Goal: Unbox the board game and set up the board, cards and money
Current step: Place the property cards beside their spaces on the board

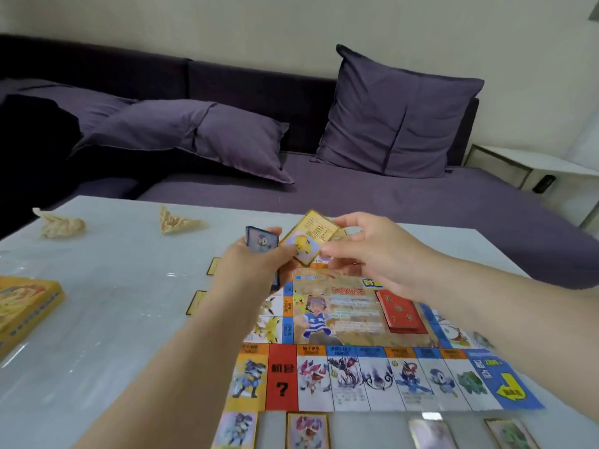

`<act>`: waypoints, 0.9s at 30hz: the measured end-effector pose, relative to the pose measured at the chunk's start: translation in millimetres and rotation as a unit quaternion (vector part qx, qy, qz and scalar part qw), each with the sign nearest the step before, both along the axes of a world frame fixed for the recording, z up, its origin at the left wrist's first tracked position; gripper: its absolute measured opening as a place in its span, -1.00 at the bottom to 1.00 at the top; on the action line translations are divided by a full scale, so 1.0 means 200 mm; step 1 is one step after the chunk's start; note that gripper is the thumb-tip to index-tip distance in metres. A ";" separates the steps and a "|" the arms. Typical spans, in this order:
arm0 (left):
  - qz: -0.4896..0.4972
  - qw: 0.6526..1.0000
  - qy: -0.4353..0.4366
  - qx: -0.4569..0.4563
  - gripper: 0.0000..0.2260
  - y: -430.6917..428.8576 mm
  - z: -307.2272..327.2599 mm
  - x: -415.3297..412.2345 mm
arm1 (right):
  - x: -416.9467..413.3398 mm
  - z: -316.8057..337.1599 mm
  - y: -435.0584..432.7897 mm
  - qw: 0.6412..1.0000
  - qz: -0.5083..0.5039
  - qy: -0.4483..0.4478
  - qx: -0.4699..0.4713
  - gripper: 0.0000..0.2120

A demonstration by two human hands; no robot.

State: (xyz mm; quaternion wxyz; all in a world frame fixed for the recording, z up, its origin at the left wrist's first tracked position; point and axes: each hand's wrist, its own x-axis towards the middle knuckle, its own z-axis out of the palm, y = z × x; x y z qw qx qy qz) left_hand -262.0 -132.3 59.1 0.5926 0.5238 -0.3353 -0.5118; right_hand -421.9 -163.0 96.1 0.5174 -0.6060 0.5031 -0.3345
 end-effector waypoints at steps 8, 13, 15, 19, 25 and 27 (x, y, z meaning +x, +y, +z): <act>0.004 0.958 -0.287 0.012 -0.91 -0.52 0.00 0.08 | 0.21 -0.09 -0.56 0.978 -0.087 0.120 -0.150 -0.83; -0.033 0.825 -0.565 -0.002 -0.76 -0.75 -0.08 0.19 | 0.25 -0.33 -0.86 0.956 -0.078 0.244 -0.140 -0.86; -0.109 0.769 -0.630 0.016 -0.64 -0.81 -0.13 0.20 | 0.25 -0.41 -0.93 0.949 -0.082 0.269 -0.142 -0.88; -0.169 0.721 -0.672 0.029 -0.59 -0.88 -0.24 0.18 | 0.26 -0.46 -0.98 0.924 -0.097 0.334 -0.156 -0.80; -0.187 0.629 -0.755 0.009 -0.38 -0.96 -0.26 0.13 | 0.09 -0.41 -0.96 0.873 -0.035 0.441 -0.207 -0.61; -0.192 0.595 -0.781 0.001 -0.36 -0.97 -0.24 0.10 | 0.03 -0.40 -0.92 0.836 0.032 0.505 -0.212 -0.54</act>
